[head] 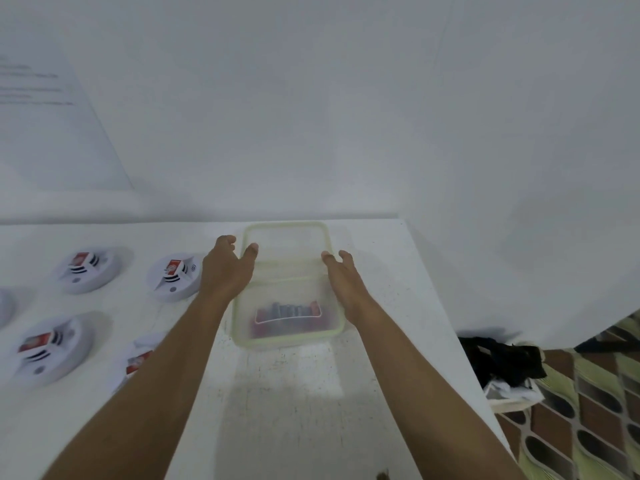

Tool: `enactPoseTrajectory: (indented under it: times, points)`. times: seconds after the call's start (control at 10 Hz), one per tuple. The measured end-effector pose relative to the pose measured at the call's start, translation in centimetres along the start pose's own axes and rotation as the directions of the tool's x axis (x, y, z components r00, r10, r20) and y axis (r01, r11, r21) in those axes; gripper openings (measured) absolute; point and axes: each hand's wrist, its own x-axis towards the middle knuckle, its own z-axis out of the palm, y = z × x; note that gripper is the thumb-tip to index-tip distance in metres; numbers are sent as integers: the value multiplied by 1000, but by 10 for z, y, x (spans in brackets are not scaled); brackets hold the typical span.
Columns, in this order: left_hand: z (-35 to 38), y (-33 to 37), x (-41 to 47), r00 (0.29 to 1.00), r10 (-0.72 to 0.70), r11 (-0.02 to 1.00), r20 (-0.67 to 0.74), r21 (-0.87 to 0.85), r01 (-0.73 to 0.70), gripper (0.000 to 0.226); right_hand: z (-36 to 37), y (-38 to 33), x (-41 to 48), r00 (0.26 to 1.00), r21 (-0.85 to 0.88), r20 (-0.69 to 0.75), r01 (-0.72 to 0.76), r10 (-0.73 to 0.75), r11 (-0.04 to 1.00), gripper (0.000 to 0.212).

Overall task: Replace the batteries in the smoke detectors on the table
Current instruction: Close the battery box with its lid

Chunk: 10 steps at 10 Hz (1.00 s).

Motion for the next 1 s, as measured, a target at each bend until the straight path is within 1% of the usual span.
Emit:
enactPoseTrajectory:
  times: [0.1,0.2,0.3,0.5,0.6,0.9,1.0]
  points:
    - [-7,-6,-14,999,-19,996,-38,82,22,35,2,10,-9,997,78,-71,-23,29,997,43]
    - [-10,-16,-31,1000,-24,988,-17,152,27,22,3,19,-11,987,150,-154,-14,37,989,22]
    - [-10,-21,-45,1000,24,992,-3,122,-24,23,5,22,-14,985,146,-167,-14,39,989,17]
    - [-11,-23,-50,998,53,995,-24,85,-51,26,6,19,-16,987,121,-162,15,5,993,16]
    - [-12,-22,-51,999,41,996,-28,75,-39,26,7,17,-17,988,105,-153,31,-15,994,12]
    - [-14,-24,-53,998,42,995,-43,91,-38,27,3,17,-18,994,69,-95,69,-63,995,18]
    - [-18,-14,-52,992,86,996,-92,42,-83,25,1,11,-21,982,39,-145,132,-125,990,22]
